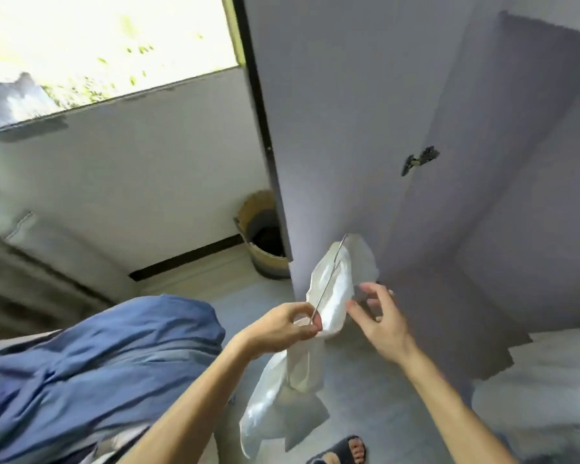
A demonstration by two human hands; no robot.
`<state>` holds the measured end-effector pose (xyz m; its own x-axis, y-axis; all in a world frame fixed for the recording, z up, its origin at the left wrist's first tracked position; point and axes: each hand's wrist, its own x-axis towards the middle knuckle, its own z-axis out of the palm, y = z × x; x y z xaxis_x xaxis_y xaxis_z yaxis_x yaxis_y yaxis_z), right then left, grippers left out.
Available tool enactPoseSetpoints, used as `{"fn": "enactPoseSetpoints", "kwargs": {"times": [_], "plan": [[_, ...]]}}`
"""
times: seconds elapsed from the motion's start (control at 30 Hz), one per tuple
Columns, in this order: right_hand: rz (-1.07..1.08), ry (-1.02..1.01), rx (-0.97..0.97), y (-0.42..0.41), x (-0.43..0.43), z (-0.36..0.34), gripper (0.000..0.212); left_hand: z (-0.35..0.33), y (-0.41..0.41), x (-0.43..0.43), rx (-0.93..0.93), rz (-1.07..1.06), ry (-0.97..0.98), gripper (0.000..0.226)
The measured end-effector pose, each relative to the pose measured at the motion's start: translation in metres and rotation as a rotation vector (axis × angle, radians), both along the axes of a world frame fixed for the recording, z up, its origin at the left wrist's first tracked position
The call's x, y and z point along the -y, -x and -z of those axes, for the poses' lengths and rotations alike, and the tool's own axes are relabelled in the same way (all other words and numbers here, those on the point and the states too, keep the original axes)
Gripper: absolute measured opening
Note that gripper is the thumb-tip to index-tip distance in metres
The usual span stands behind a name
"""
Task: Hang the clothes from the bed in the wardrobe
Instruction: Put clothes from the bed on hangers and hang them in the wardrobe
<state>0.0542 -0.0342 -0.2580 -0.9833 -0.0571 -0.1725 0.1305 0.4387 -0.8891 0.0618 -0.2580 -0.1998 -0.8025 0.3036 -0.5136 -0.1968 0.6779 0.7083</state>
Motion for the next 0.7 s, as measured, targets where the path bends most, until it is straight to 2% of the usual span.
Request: {"fn": "enactPoseSetpoints", "kwargs": {"times": [0.07, 0.1, 0.23, 0.27, 0.43, 0.6, 0.7], "plan": [[-0.121, -0.099, -0.145, -0.001, 0.032, -0.008, 0.078, -0.004, -0.039, 0.036, 0.005, -0.017, 0.039, 0.016], [-0.207, -0.144, -0.225, -0.005, 0.052, -0.016, 0.080, -0.006, -0.061, 0.053, 0.008, -0.030, 0.063, 0.017], [-0.642, -0.237, -0.475, -0.045, 0.137, -0.024, 0.051, -0.014, -0.165, 0.118, 0.035, -0.178, 0.053, 0.017], [-0.731, -0.249, -0.512, -0.063, 0.158, -0.020, 0.051, -0.017, -0.194, 0.131, 0.055, -0.240, 0.027, 0.015], [-0.939, -0.090, -0.577, -0.180, 0.246, -0.026, 0.062, -0.031, -0.353, 0.171, 0.092, -0.625, -0.075, 0.014], [-1.194, 0.094, -0.544, -0.308, 0.302, -0.037, 0.055, -0.040, -0.507, 0.165, 0.028, -0.990, -0.005, 0.023], [-1.388, 0.144, -0.535, -0.379, 0.327, -0.045, 0.054, -0.046, -0.587, 0.139, -0.031, -1.296, 0.038, 0.021]]}}
